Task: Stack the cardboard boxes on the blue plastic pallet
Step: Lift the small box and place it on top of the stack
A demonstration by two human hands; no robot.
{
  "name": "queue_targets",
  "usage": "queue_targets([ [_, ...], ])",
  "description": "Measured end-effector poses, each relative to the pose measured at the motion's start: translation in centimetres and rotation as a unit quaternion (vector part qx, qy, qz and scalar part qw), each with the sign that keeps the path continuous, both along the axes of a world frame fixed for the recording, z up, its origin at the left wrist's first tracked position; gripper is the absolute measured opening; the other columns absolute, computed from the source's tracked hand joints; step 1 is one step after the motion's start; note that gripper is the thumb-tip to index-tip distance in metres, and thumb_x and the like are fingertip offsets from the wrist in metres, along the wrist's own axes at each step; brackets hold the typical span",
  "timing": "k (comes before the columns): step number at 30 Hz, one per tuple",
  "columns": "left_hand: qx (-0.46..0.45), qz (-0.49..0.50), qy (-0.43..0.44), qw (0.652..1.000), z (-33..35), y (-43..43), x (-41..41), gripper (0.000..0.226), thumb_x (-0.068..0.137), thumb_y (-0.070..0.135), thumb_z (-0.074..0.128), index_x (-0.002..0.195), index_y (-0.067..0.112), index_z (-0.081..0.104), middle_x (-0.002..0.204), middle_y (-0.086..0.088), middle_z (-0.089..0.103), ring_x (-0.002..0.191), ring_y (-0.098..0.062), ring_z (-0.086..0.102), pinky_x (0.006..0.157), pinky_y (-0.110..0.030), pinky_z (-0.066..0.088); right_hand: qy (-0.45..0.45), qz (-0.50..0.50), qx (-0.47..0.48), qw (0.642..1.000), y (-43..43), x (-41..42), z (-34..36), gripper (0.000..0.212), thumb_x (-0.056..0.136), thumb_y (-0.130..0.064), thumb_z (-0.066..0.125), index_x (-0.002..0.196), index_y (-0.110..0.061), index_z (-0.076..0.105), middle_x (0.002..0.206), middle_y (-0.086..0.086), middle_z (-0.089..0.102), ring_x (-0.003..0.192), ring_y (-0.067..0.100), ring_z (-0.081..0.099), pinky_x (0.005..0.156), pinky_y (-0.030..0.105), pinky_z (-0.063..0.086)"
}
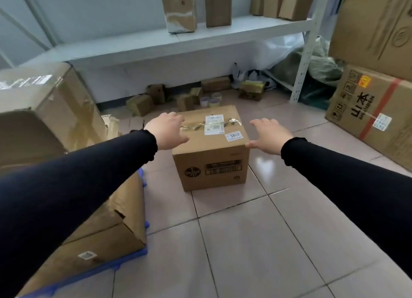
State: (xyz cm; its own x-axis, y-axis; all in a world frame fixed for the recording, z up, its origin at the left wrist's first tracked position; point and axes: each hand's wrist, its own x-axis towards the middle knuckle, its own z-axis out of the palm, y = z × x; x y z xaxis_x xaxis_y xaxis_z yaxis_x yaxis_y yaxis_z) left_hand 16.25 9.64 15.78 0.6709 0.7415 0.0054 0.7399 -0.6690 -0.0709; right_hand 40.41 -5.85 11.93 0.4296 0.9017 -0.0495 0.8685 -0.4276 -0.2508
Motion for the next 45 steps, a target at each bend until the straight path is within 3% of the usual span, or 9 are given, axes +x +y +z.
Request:
queue_targets([
  [9, -0.211, 0.148, -0.144, 0.955, -11.8, 3.0, -0.9, 0.075, 0.095, 0.05, 0.057, 0.154, 0.015, 0.028, 0.144, -0.012, 0.053, 0.122, -0.03, 0.056, 0.098, -0.042, 0.049, 0.174, -0.066, -0.043, 0.982, 1.2, 2.0, -11.2, 0.078, 0.093, -0.037, 0.071, 0.155, -0.011, 0.031, 0.151, 0.016, 0.052, 0.134, 0.035, 0.054, 0.103, 0.044, 0.047],
  [14, -0.362, 0.262, -0.347, 0.825, -13.9, 3.5, 0.7, 0.103, 0.097, 0.05, 0.06, 0.163, 0.016, -0.012, 0.164, -0.01, 0.031, 0.145, -0.03, 0.037, 0.108, -0.038, 0.035, 0.3, -0.077, -0.012, 0.951, 2.8, 1.8, -13.8, 0.089, 0.091, -0.024, 0.075, 0.159, -0.015, 0.019, 0.15, 0.013, 0.053, 0.13, 0.032, 0.056, 0.093, 0.035, 0.044],
  [18, -0.426, 0.307, -0.441, 0.728, -14.4, 4.2, 0.9, 0.131, 0.071, 0.066, 0.075, 0.163, 0.014, -0.002, 0.166, -0.011, 0.027, 0.146, -0.032, 0.037, 0.118, -0.048, 0.031, 0.449, -0.115, 0.076, 0.883, 3.4, 1.4, -14.9, 0.087, 0.091, -0.013, 0.075, 0.153, -0.01, 0.015, 0.146, 0.009, 0.049, 0.117, 0.022, 0.053, 0.095, 0.033, 0.044],
  [22, -0.408, 0.277, -0.474, 0.73, -14.8, 2.6, 0.4, 0.067, 0.091, 0.049, 0.066, 0.144, 0.011, 0.051, 0.139, -0.009, 0.058, 0.115, -0.021, 0.058, 0.093, -0.031, 0.045, 0.466, -0.154, 0.175, 0.853, 2.9, 0.7, -15.7, 0.075, 0.093, -0.019, 0.073, 0.153, -0.015, 0.027, 0.144, 0.001, 0.041, 0.124, 0.021, 0.048, 0.099, 0.035, 0.043],
  [25, -0.41, 0.272, -0.503, 0.711, -15.0, 1.4, 0.6, 0.059, 0.094, 0.048, 0.061, 0.142, 0.018, 0.042, 0.134, -0.007, 0.052, 0.111, -0.019, 0.053, 0.093, -0.036, 0.044, 0.441, -0.185, 0.206, 0.853, 2.4, 0.5, -16.0, 0.066, 0.089, -0.036, 0.075, 0.148, -0.026, 0.046, 0.138, 0.005, 0.043, 0.131, 0.029, 0.049, 0.111, 0.05, 0.044],
  [28, -0.445, 0.273, -0.54, 0.66, -14.0, -0.5, 1.2, 0.052, 0.1, 0.039, 0.056, 0.143, 0.02, 0.034, 0.118, -0.001, 0.055, 0.099, -0.014, 0.054, 0.073, -0.033, 0.045, 0.528, -0.188, 0.245, 0.791, 1.2, 0.0, -15.7, 0.065, 0.086, -0.034, 0.078, 0.143, -0.031, 0.046, 0.137, 0.002, 0.054, 0.125, 0.025, 0.055, 0.108, 0.053, 0.047],
  [31, -0.449, 0.256, -0.54, 0.664, -12.4, -2.3, 1.5, 0.053, 0.099, 0.039, 0.056, 0.144, 0.02, 0.034, 0.115, 0.0, 0.056, 0.097, -0.014, 0.053, 0.071, -0.033, 0.043, 0.58, -0.188, 0.273, 0.744, -0.3, -0.4, -14.4, 0.07, 0.09, -0.025, 0.076, 0.148, -0.031, 0.037, 0.129, -0.003, 0.064, 0.122, 0.024, 0.06, 0.105, 0.054, 0.048],
  [40, -0.387, 0.155, -0.602, 0.681, 3.3, -4.6, 1.2, 0.056, 0.099, 0.041, 0.057, 0.146, 0.022, 0.033, 0.117, -0.003, 0.058, 0.096, -0.015, 0.057, 0.066, -0.031, 0.045, 0.546, -0.122, 0.394, 0.729, -1.9, -1.3, -0.1, 0.064, 0.093, -0.024, 0.073, 0.146, -0.029, 0.037, 0.131, -0.003, 0.062, 0.121, 0.021, 0.059, 0.098, 0.049, 0.049],
  [45, -0.327, 0.082, -0.653, 0.678, 16.4, -4.9, -1.9, 0.063, 0.093, 0.048, 0.062, 0.145, 0.024, 0.036, 0.126, -0.008, 0.059, 0.111, -0.026, 0.058, 0.094, -0.049, 0.051, 0.501, -0.048, 0.472, 0.724, -1.3, -3.4, 13.0, 0.053, 0.096, -0.026, 0.069, 0.142, -0.035, 0.043, 0.132, -0.006, 0.065, 0.122, 0.021, 0.062, 0.101, 0.052, 0.051],
])
